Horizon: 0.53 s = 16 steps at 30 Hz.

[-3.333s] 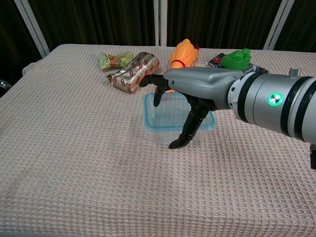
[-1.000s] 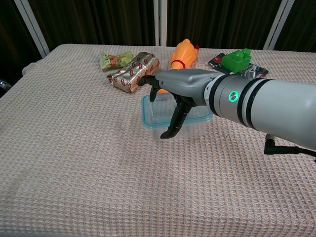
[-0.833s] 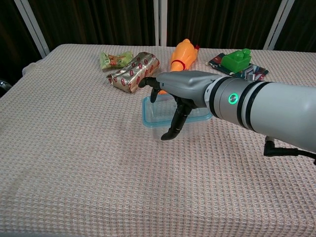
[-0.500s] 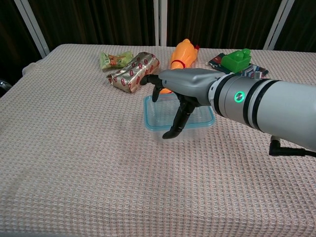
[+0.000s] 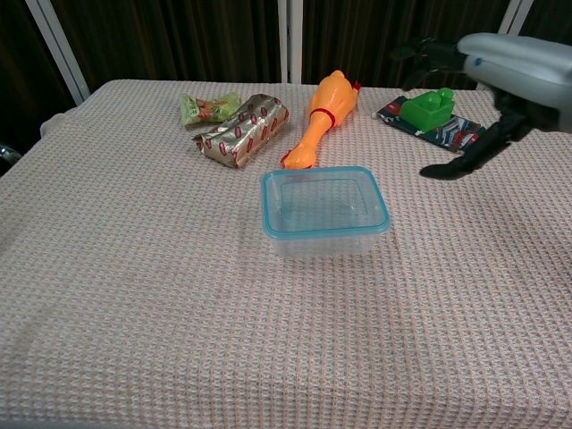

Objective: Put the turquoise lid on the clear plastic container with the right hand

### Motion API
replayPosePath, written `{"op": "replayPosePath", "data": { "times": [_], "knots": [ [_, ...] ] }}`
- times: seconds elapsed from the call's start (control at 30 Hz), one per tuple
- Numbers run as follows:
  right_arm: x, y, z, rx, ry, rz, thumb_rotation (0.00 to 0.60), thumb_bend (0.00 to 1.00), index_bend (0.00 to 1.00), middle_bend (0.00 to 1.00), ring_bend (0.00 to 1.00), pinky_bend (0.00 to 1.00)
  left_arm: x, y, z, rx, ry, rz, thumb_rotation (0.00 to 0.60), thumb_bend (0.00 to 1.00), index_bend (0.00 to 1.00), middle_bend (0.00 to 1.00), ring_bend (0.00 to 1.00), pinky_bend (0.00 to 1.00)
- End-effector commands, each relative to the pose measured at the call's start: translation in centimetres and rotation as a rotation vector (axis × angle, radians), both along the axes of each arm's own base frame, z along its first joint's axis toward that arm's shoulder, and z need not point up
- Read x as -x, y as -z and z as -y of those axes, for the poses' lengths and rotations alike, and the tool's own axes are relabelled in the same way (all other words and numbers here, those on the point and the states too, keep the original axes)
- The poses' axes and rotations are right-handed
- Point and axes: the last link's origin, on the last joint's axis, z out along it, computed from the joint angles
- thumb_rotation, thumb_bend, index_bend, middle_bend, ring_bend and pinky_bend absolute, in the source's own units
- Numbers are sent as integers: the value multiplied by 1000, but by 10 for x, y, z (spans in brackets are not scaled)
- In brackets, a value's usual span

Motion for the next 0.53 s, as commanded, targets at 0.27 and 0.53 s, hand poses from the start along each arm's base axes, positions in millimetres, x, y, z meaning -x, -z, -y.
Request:
{"op": "replayPosePath", "data": {
  "times": [0.27,0.53],
  "knots": [
    [126,-88,-83,209,158,82,600,94,0,20,0,0,-17,-1,-7,-8,46,-25,600,37,61,23,0,0],
    [151,-100,-108,226,178,132,600,94,0,36,0,0,-27,2,-10,3,55,-27,600,37,61,23,0,0]
  ]
}}
